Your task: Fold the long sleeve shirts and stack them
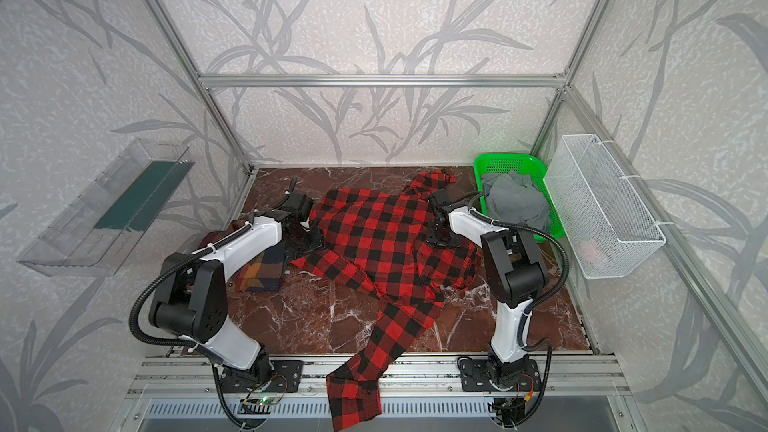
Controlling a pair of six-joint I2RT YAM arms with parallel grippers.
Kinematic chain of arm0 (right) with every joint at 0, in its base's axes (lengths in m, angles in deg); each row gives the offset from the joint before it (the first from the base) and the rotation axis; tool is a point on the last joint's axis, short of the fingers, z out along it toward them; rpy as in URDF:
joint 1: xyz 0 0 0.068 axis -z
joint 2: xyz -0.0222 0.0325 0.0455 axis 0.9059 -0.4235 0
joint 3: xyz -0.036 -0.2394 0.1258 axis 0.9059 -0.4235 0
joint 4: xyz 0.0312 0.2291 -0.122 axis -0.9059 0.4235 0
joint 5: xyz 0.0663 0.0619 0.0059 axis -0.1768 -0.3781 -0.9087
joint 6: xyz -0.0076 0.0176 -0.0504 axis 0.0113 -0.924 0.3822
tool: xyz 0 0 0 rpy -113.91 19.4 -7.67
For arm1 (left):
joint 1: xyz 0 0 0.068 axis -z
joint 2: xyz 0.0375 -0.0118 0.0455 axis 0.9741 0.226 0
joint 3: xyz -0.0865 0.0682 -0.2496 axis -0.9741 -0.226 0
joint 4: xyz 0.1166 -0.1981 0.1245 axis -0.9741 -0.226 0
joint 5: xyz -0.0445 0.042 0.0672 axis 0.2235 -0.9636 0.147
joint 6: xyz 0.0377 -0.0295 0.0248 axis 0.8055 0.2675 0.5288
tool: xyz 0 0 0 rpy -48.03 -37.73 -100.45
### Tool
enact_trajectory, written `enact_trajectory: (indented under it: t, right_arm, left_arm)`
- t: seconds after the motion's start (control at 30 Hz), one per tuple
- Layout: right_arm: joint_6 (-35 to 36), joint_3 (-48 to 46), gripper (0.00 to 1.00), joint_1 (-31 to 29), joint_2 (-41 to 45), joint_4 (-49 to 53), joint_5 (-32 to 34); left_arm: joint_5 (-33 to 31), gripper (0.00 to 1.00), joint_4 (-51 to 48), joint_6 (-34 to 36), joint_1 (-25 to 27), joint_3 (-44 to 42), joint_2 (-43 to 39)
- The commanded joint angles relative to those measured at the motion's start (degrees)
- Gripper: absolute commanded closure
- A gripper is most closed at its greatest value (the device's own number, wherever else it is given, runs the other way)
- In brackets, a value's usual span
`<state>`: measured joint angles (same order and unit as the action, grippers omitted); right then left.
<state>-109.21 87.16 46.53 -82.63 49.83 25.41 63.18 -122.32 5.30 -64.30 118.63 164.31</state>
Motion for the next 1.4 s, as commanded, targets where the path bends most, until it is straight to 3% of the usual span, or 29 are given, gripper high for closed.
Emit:
enact_trajectory:
  t: [0.0, 0.13, 0.2, 0.33, 0.47, 0.63, 0.73, 0.87, 0.93, 1.1, 1.3, 1.37]
  right_arm:
    - [-1.96, 2.87, 0.52, 1.71, -4.8, -2.04, -1.16]
    - [1.66, 9.44, 0.52, 3.07, -9.99, 0.19, 4.84]
    - [3.38, 15.38, 0.58, 4.35, -13.91, 2.72, 4.54]
    - [5.08, 26.18, 0.56, 4.8, -18.09, 8.92, 3.98]
    - [7.09, 30.55, 0.52, 4.83, -18.4, 6.16, 7.9]
    - [9.92, 47.85, 0.5, 3.33, -23.56, 21.95, 9.11]
    - [11.29, 38.12, 0.49, -0.96, -14.42, 15.49, 8.32]
    - [10.57, 22.95, 0.49, -5.22, -1.68, 6.33, -4.35]
    - [11.73, 16.5, 0.48, -8.71, 3.72, 3.87, -5.03]
    - [12.7, 5.51, 0.47, -19.49, 16.66, 2.35, -5.27]
    - [12.11, -7.62, 0.46, -30.88, 26.18, 2.81, -13.36]
    - [11.33, -11.3, 0.46, -35.12, 28.54, 3.09, -13.11]
  left_arm:
    - [0.18, 0.3, -1.02, -0.11, -0.24, 0.67, -0.11]
    - [-0.31, 0.3, -0.41, -0.83, -0.25, -0.39, -0.82]
    - [-0.13, 0.3, 0.06, -1.6, -0.19, -0.86, -1.04]
    - [-0.06, 0.3, 0.74, -3.03, -0.16, -1.97, -1.88]
    - [-1.23, 0.3, 1.87, -4.56, -0.19, -4.58, -4.39]
    - [-1.81, 0.29, 2.75, -5.82, -0.32, -6.24, -6.7]
    - [-4.65, 0.28, 1.45, -6.2, -0.87, -4.08, -6.44]
    - [-1.63, 0.27, 1.21, -4.5, -2.03, 1.37, -2.02]
    - [-1.38, 0.27, -0.4, -4.11, -1.96, 5.18, 1.61]
    - [-4.16, 0.29, -3.16, -2.52, -2.09, 13.23, 10.63]
    - [-4.92, 0.31, -4.41, -1.8, -1.75, 17.9, 17.32]
    - [-5.16, 0.33, -4.51, -1.81, -1.66, 17.86, 18.58]
